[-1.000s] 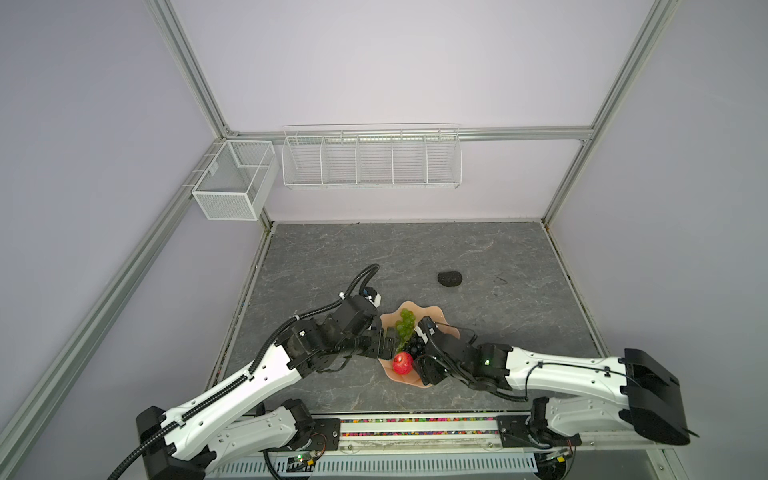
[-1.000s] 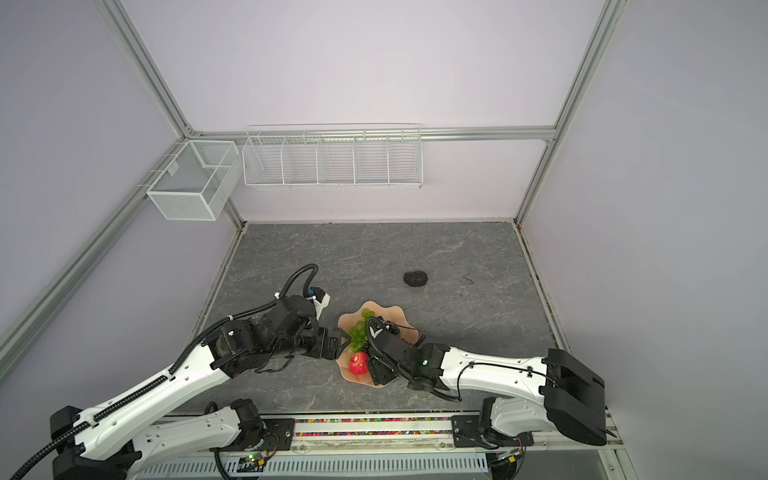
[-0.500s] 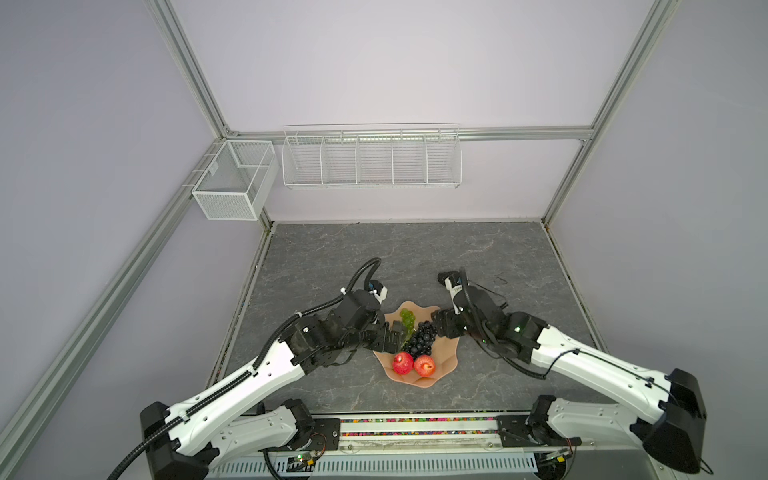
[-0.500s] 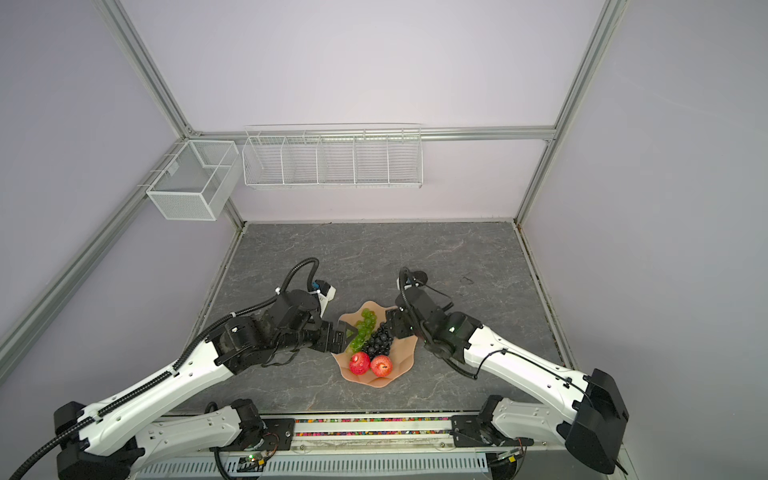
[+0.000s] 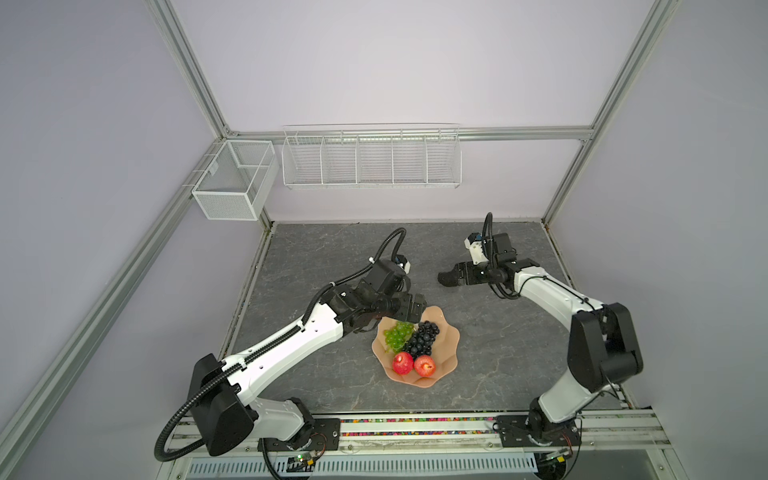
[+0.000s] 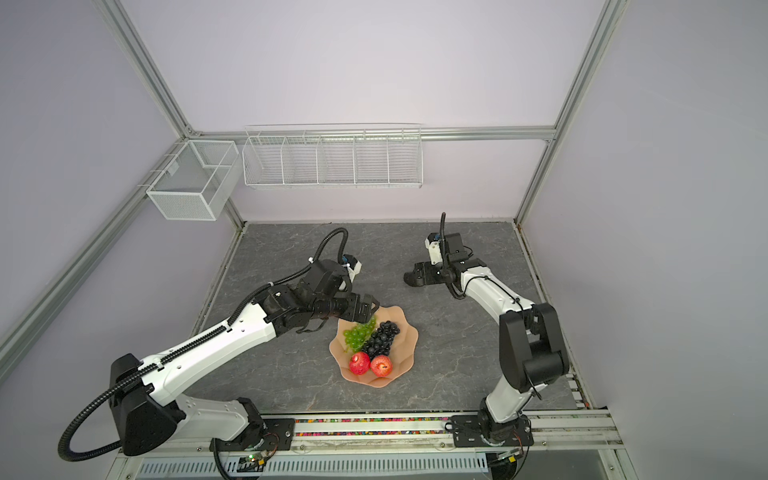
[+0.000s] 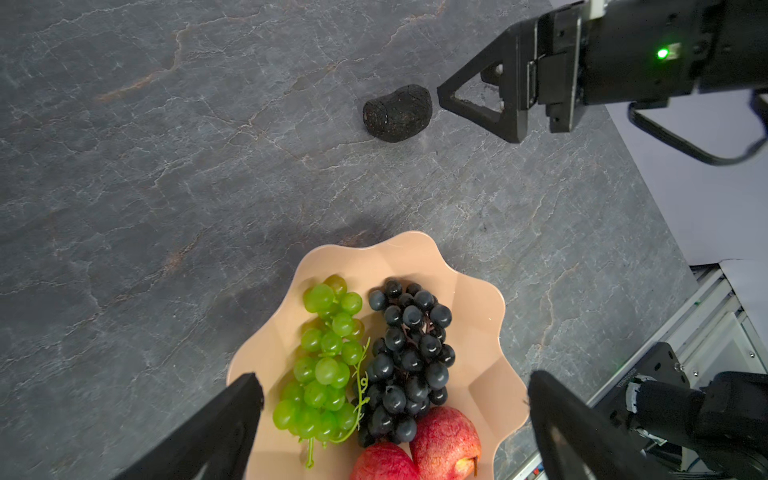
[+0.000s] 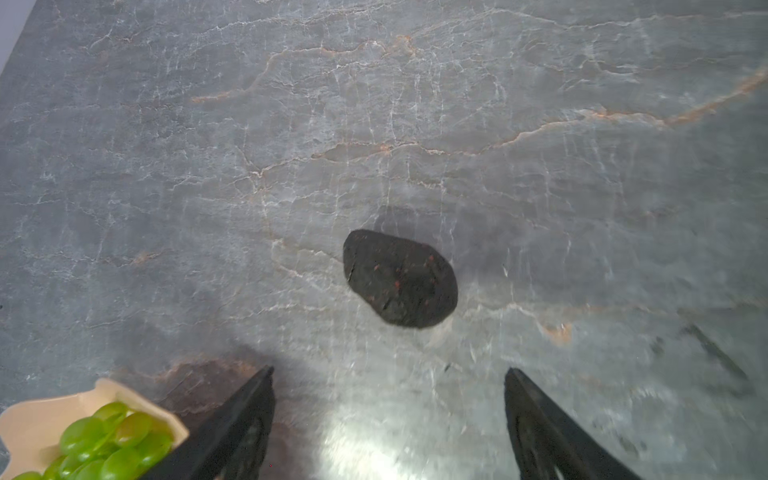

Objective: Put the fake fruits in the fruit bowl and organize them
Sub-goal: 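Move the right gripper to the black avocado and grasp it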

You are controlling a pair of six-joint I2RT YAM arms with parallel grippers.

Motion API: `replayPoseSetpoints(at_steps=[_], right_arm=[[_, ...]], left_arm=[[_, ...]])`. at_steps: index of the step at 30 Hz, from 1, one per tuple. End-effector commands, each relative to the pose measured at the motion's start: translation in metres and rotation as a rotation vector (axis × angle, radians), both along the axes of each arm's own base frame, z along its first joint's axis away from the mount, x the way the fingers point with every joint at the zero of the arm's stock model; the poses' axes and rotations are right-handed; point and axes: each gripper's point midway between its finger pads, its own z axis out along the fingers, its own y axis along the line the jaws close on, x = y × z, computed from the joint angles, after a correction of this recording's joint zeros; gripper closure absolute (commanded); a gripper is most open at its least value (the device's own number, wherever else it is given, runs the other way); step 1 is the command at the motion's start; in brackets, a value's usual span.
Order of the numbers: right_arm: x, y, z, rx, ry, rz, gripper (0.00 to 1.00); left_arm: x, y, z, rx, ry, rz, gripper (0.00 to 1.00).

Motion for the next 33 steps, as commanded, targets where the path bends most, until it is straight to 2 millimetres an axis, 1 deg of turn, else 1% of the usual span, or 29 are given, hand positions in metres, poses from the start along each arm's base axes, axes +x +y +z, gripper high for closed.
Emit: replayPoseSetpoints(at_steps=[1, 3, 5, 6, 7, 8, 9, 11, 14, 19, 26, 28, 33], right_arm=[[0.023, 0.025, 0.013, 0.133, -0.099, 0.179, 0.11], [0.035, 0.034, 0.003, 0.150, -0.082, 0.214, 0.11], [0.044, 0.037, -0.009, 0.151, -0.053, 0.232, 0.10], [0.047, 0.039, -0.017, 0.148, -0.037, 0.238, 0.07], [0.051, 0.041, -0.019, 0.158, -0.028, 0.234, 0.04], [0.053, 0.044, -0.020, 0.173, -0.026, 0.244, 0.03], [0.056, 0.044, -0.021, 0.174, -0.034, 0.241, 0.04], [0.059, 0.042, -0.025, 0.160, -0.020, 0.222, 0.05], [0.058, 0.039, -0.036, 0.144, 0.027, 0.201, 0.04], [0.045, 0.045, -0.052, 0.145, 0.105, 0.219, 0.03], [0.026, 0.058, -0.055, 0.153, 0.126, 0.258, 0.02], [0.020, 0.059, -0.058, 0.140, 0.138, 0.258, 0.02], [0.003, 0.051, -0.069, 0.086, 0.170, 0.234, 0.02]], left_arm=[[0.008, -0.004, 0.004, -0.013, -0.004, -0.016, 0.01], [0.010, -0.002, 0.000, -0.006, 0.005, -0.012, 0.01], [0.011, -0.002, -0.002, -0.003, 0.010, -0.010, 0.01], [0.012, -0.002, -0.002, -0.007, 0.010, -0.008, 0.01], [0.012, -0.002, -0.003, -0.009, 0.012, -0.010, 0.01], [0.012, -0.003, -0.001, -0.018, 0.010, -0.010, 0.01], [0.012, -0.004, 0.001, -0.027, 0.007, -0.015, 0.01], [0.012, -0.006, 0.004, -0.039, 0.003, -0.021, 0.01], [0.012, -0.006, 0.006, -0.043, -0.001, -0.020, 0.01], [0.010, -0.005, 0.006, -0.058, 0.008, -0.016, 0.01], [0.003, 0.004, 0.006, -0.068, 0.004, -0.005, 0.01], [0.001, 0.005, 0.006, -0.070, 0.004, -0.007, 0.01], [-0.002, 0.006, 0.007, -0.089, 0.005, -0.007, 0.01]])
